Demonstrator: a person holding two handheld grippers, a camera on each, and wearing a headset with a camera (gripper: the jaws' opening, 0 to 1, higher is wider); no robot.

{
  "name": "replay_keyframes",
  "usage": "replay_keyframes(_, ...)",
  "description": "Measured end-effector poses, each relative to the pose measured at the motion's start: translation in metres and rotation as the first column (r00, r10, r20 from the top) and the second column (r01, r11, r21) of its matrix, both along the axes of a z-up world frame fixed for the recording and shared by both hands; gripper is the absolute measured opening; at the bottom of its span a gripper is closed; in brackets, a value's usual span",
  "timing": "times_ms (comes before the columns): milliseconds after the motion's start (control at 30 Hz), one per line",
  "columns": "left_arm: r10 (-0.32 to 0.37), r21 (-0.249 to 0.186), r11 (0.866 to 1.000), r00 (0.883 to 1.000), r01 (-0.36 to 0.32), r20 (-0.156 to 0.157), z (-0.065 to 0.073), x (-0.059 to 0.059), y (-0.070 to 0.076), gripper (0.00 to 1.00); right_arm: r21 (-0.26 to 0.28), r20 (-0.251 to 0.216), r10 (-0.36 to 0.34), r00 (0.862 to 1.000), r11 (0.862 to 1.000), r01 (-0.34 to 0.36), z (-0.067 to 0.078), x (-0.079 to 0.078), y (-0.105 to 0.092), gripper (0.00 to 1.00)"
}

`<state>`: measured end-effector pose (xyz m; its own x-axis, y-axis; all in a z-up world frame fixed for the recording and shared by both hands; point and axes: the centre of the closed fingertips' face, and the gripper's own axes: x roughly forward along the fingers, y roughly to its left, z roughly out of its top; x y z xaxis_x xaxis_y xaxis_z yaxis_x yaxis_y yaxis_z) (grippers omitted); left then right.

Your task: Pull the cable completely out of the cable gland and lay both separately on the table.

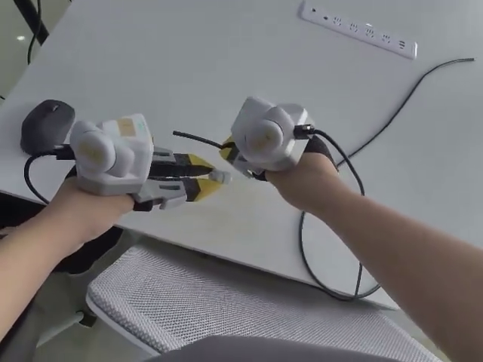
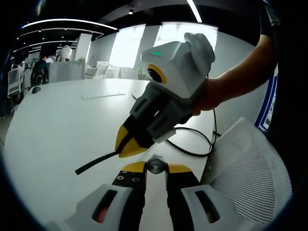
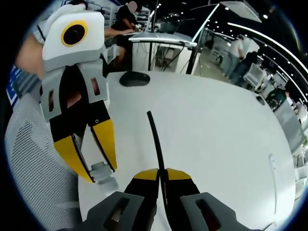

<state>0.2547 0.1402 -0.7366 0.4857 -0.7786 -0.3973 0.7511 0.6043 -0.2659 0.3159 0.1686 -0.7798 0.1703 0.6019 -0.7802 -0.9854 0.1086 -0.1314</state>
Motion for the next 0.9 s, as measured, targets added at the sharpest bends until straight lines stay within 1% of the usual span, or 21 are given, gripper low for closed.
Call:
replay_keyframes(67,0.009,0.005,1.000,1.000,-0.009,-0.010,-0.007,0.001,0.003,0.15,-0.008,-0.010,0.001,1.000,1.000,-0.001,-0.007,0.001,0.001,0.00)
replay_keyframes(100,0.012,0.007,1.000,1.000,-0.012,-0.012,-0.009,0.001,0.003,0.15,-0.014,-0.019,-0.002,1.000,1.000,0.001,-0.011,0.002,0.002,0.00)
replay_keyframes(167,0.022,0.007,1.000,1.000,-0.022,-0.019,-0.014,0.002,0.005,0.15,-0.027,-0.022,0.001,1.000,1.000,-0.002,-0.016,0.002,0.004,0.00)
replay_keyframes(200,0.035,0.006,0.999,0.999,-0.035,-0.034,-0.018,0.003,0.007,0.15,-0.029,-0.021,0.003,1.000,1.000,-0.004,-0.016,0.003,0.005,0.00)
replay_keyframes(267,0.046,0.015,0.999,0.998,-0.045,-0.036,-0.022,0.003,0.009,0.15,-0.023,-0.021,0.009,1.000,1.000,-0.010,-0.017,0.003,0.006,0.00)
replay_keyframes(367,0.057,0.014,0.998,0.997,-0.056,-0.045,-0.027,0.003,0.011,0.15,-0.029,-0.029,0.010,1.000,1.000,-0.011,-0.022,0.002,0.007,0.00)
replay_keyframes(467,0.070,0.026,0.997,0.996,-0.068,-0.056,-0.033,0.004,0.013,0.15,-0.038,-0.040,0.016,0.999,0.999,-0.018,-0.032,0.000,0.008,0.00)
replay_keyframes(500,0.078,0.029,0.997,0.995,-0.077,-0.062,-0.037,0.005,0.014,0.15,-0.040,-0.040,0.017,0.999,0.999,-0.019,-0.033,0.000,0.008,0.00)
replay_keyframes(600,0.088,0.033,0.996,0.994,-0.086,-0.067,-0.040,0.006,0.015,0.15,-0.047,-0.045,0.015,0.999,0.999,-0.017,-0.035,-0.001,0.008,0.00)
replay_keyframes(700,0.091,0.032,0.996,0.992,-0.089,-0.083,-0.045,0.006,0.015,0.15,-0.043,-0.047,0.016,0.999,0.999,-0.018,-0.037,-0.002,0.008,0.00)
replay_keyframes(733,0.091,0.040,0.995,0.992,-0.088,-0.087,-0.047,0.005,0.015,0.15,-0.041,-0.051,0.011,0.999,0.999,-0.013,-0.038,-0.001,0.008,0.00)
replay_keyframes(900,0.097,0.044,0.995,0.990,-0.094,-0.097,-0.054,0.006,0.016,0.15,-0.042,-0.060,0.005,0.998,0.999,-0.008,-0.041,-0.002,0.008,0.01)
